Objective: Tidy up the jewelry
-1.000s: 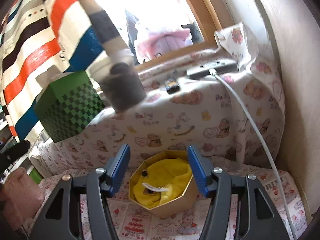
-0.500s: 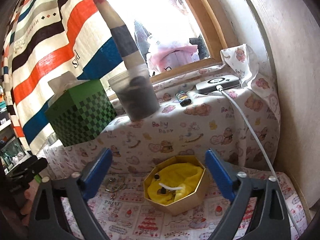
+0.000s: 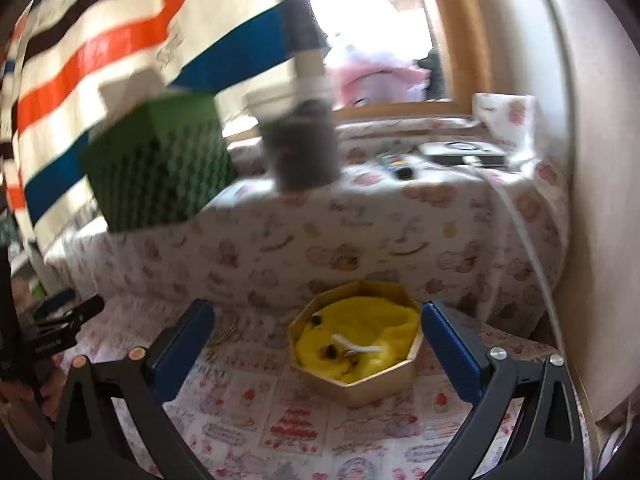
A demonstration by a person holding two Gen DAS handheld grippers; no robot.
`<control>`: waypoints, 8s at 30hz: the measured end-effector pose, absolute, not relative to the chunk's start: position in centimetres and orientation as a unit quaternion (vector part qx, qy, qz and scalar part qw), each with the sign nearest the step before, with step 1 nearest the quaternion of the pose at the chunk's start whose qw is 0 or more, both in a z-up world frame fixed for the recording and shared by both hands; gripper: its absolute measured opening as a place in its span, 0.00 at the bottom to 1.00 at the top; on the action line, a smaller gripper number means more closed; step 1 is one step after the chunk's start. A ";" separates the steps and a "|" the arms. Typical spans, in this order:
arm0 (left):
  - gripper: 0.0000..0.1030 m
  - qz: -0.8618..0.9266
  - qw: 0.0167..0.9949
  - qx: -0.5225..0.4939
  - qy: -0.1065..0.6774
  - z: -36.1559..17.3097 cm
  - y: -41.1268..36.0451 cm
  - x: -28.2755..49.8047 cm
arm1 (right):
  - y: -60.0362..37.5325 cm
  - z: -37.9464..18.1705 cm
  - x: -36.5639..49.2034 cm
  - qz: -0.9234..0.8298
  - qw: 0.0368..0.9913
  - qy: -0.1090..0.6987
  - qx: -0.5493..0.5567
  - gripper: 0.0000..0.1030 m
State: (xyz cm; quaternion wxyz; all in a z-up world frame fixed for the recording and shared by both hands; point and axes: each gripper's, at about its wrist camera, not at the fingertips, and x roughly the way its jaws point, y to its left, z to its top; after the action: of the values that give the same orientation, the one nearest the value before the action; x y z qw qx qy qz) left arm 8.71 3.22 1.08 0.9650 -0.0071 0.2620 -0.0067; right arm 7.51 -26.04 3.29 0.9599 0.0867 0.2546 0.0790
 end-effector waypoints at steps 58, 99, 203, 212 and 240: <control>0.99 0.099 0.941 -0.085 0.311 -0.8 11.6 10.5 | -14.8 -0.4 15.9 0.130 0.914 0.382 0.033 0.65; 0.21 -0.052 0.865 -0.012 0.498 -1.8 -7.9 19.8 | -29.0 0.3 7.5 0.022 0.988 0.145 0.056 0.65; 0.99 -0.013 0.978 -0.004 0.206 0.3 -3.0 9.2 | -27.9 -0.2 7.7 0.010 0.978 0.188 0.090 1.00; 0.99 -0.001 0.971 -0.010 0.237 -0.4 -2.7 10.3 | -28.4 -0.5 7.9 -0.025 0.977 0.189 0.100 1.00; 0.46 -0.039 0.855 -0.050 0.514 -2.1 -5.4 18.6 | -28.3 -1.0 8.8 -0.023 0.971 0.216 0.100 1.00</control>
State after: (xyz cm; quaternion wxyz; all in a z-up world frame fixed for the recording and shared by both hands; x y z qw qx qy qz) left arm 18.64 -5.39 -2.09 0.8553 -0.0499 0.5142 -0.0391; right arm 8.77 -28.34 -0.98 0.9710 0.0995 0.2161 -0.0232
